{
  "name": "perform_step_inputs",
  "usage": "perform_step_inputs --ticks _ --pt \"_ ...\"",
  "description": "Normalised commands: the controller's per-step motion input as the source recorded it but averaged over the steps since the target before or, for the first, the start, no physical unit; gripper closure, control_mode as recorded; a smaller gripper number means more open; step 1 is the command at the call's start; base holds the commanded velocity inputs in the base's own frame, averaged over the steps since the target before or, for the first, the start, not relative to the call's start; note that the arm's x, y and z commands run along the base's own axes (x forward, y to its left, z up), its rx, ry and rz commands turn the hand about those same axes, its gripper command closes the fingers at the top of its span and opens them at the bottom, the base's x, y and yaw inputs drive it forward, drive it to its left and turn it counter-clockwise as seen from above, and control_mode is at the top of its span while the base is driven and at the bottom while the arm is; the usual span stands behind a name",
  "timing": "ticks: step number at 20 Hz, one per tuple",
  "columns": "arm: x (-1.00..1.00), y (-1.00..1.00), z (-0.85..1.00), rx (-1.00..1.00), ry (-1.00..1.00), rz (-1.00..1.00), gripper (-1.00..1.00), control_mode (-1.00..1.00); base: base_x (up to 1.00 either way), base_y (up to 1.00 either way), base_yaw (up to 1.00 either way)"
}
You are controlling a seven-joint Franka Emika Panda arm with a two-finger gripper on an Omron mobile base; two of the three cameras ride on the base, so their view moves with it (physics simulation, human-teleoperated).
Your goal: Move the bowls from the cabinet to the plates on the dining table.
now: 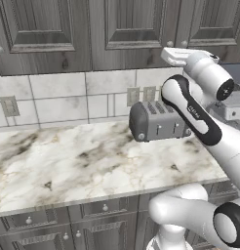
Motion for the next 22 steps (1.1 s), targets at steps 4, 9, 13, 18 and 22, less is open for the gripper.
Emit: perform_step_inputs --ticks 4,9,13,18,22 --pt "0.15 -0.19 0.0 0.0 0.0 0.0 -1.0 -1.0 0.0 0.0 0.0" --pt "0.0 -0.16 0.0 0.0 -0.03 0.0 -1.0 -1.0 0.0 0.0 0.0" --pt "0.0 0.0 -0.01 0.0 -0.09 0.0 -1.0 -1.0 0.0 0.0 0.0" --pt "0.0 0.01 -0.14 0.0 -0.11 0.0 -1.0 -1.0 0.0 0.0 0.0" --pt "0.0 0.0 -0.06 0.0 -0.02 0.0 -1.0 -1.0 0.0 0.0 0.0"
